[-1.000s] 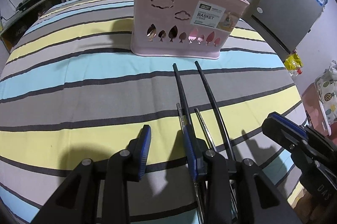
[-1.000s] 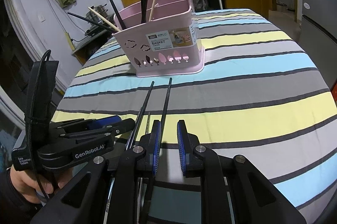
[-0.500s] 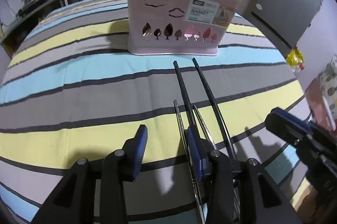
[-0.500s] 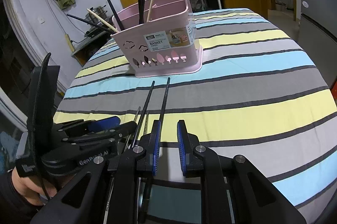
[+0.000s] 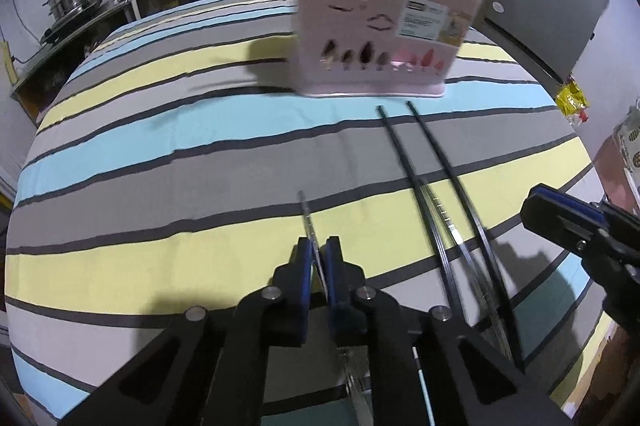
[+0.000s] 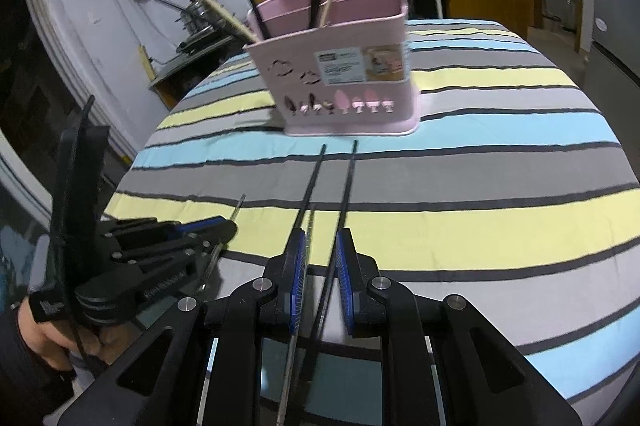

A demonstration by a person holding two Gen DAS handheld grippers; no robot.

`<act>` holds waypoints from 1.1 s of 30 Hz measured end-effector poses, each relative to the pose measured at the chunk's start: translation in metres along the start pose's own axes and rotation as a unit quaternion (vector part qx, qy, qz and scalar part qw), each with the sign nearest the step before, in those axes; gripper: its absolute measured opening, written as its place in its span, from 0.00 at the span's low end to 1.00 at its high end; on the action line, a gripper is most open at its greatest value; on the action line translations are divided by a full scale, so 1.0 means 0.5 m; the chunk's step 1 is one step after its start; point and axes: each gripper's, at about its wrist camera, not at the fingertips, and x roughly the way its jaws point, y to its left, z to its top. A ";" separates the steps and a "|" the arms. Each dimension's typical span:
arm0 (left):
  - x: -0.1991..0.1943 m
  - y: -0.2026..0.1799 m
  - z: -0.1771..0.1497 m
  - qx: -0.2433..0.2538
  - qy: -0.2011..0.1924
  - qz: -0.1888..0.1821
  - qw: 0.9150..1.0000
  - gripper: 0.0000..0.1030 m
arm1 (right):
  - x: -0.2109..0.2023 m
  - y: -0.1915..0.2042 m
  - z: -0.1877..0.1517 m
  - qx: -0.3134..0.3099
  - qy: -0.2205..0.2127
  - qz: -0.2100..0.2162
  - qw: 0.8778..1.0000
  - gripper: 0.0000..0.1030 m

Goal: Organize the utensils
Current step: 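Close the left tool on a black chopstick while the right tool grasps another, then raise both held chopsticks and carry them above the pink basket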

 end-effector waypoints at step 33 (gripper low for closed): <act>0.007 0.034 0.033 0.026 0.035 -0.002 0.999 0.06 | 0.119 0.035 0.041 -0.056 0.085 -0.029 0.994 0.05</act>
